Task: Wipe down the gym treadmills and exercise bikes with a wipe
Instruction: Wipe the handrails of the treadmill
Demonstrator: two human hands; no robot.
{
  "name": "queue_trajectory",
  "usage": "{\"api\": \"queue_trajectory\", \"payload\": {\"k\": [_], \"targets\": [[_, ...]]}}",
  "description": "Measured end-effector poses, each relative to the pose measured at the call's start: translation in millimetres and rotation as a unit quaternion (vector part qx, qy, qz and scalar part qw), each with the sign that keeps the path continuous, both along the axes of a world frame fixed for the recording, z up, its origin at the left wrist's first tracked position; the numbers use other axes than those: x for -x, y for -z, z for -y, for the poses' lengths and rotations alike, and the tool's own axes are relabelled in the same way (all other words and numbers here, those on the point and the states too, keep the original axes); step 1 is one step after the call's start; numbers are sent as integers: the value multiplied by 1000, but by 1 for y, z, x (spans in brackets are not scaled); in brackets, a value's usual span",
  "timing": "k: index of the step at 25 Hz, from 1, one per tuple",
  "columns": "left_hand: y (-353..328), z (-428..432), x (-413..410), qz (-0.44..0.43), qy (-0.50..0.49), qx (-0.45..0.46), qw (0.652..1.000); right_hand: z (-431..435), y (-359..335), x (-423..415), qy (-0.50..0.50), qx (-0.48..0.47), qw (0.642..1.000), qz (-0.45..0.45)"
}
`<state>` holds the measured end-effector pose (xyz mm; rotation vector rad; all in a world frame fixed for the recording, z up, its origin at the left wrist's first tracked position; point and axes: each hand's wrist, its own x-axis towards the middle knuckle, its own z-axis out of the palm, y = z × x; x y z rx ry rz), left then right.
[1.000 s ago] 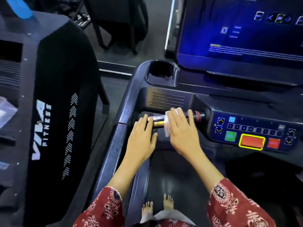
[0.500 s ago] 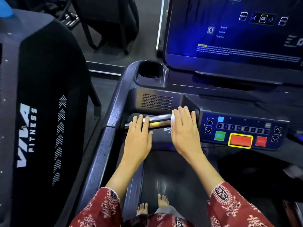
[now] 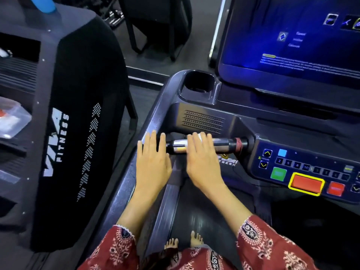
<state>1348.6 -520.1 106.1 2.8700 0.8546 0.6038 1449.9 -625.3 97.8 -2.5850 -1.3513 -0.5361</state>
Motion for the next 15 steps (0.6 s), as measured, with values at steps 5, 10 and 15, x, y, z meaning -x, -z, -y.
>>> {"api": "queue_trajectory", "payload": {"k": [5, 10, 15], "targets": [[-3, -9, 28, -5, 1, 31, 999, -8, -7, 0, -43, 61, 997, 18], [-6, -7, 49, 1, -3, 47, 999, -31, 6, 17, -54, 79, 994, 44], [-7, -4, 55, -3, 2, 55, 998, -6, 17, -4, -137, 36, 980, 143]]}}
